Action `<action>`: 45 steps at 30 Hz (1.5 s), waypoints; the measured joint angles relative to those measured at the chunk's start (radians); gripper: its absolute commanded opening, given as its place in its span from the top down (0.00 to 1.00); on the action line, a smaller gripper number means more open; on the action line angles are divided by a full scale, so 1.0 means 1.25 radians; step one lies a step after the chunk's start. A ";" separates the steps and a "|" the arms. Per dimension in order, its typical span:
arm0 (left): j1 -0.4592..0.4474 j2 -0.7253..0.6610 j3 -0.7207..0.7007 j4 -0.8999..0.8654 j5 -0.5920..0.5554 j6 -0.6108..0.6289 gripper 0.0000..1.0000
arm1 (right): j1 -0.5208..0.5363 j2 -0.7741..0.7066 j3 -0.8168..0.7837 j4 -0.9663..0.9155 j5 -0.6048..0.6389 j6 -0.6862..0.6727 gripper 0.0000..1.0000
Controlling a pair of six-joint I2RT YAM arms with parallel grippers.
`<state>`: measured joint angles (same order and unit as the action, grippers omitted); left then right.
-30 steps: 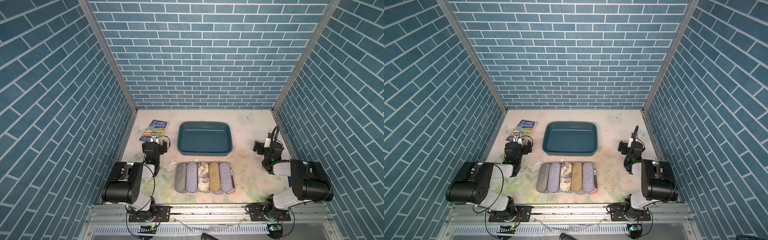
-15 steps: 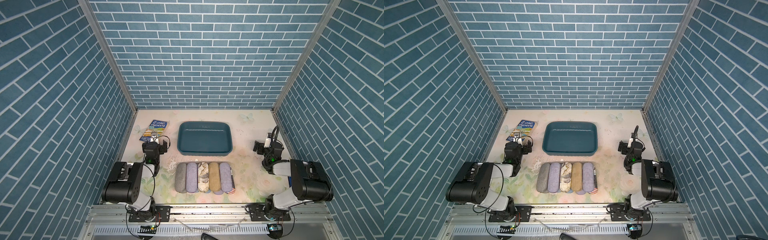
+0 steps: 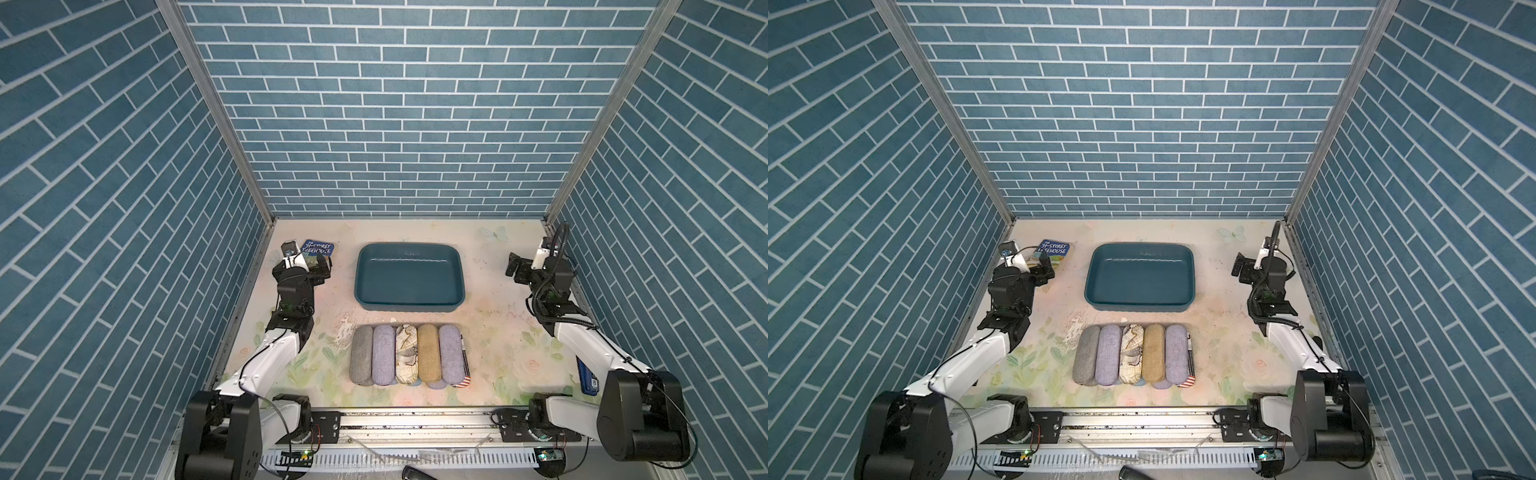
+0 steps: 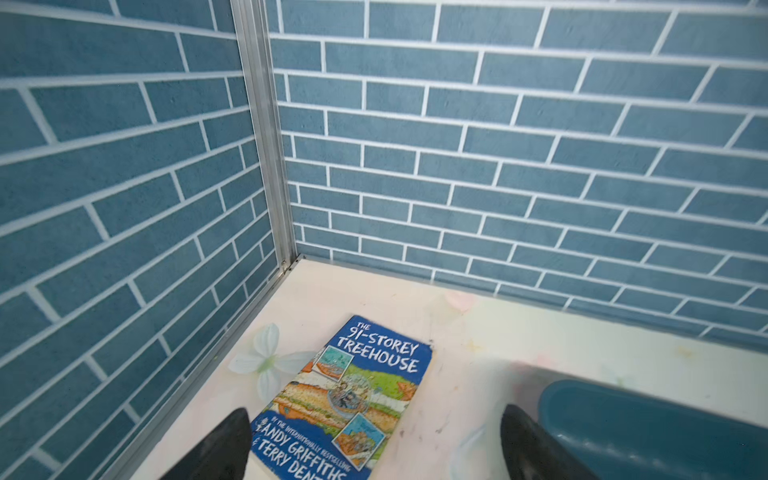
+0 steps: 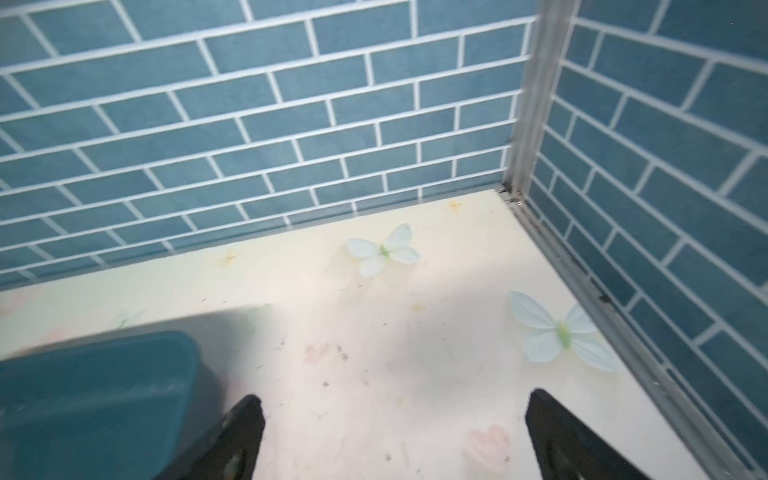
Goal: Put the glasses cases into the storage boxes
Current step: Pick up the glasses case.
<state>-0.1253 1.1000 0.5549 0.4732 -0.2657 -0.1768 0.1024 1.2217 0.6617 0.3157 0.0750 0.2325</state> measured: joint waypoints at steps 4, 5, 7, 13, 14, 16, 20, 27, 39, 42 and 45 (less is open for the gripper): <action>-0.032 -0.037 0.040 -0.126 0.013 -0.097 0.07 | 0.089 0.000 0.014 -0.099 -0.019 0.056 0.02; -0.040 -0.047 0.049 -0.164 0.019 -0.122 0.07 | 0.111 -0.001 0.014 -0.127 -0.022 0.070 0.03; -0.058 -0.072 0.056 -0.239 0.025 -0.169 0.07 | 0.148 -0.008 0.013 -0.176 -0.023 0.089 0.04; -0.134 -0.146 0.058 -0.484 0.055 -0.284 0.07 | 0.210 -0.089 -0.015 -0.297 -0.022 0.164 0.05; -0.152 -0.151 0.061 -0.527 0.062 -0.298 0.07 | 0.216 -0.103 -0.023 -0.313 -0.022 0.175 0.05; -0.190 -0.154 0.070 -0.604 0.083 -0.316 0.07 | 0.225 -0.128 -0.038 -0.342 -0.022 0.193 0.05; -0.261 -0.153 0.081 -0.728 0.134 -0.341 0.07 | 0.244 -0.146 -0.054 -0.397 -0.025 0.209 0.05; -0.329 -0.186 0.047 -0.842 0.219 -0.376 0.07 | 0.250 -0.146 -0.071 -0.428 -0.030 0.215 0.05; -0.356 -0.213 -0.045 -0.829 0.380 -0.386 0.10 | 0.250 -0.141 -0.118 -0.415 -0.030 0.241 0.05; -0.361 -0.202 -0.045 -0.813 0.390 -0.386 0.10 | 0.250 -0.136 -0.124 -0.402 -0.031 0.250 0.05; -0.365 -0.184 -0.045 -0.808 0.390 -0.385 0.11 | 0.250 -0.130 -0.131 -0.393 -0.031 0.251 0.05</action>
<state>-0.5819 0.8700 0.4984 -0.5373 0.2222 -0.6582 0.4145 1.0592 0.4984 -0.1761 0.0360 0.5465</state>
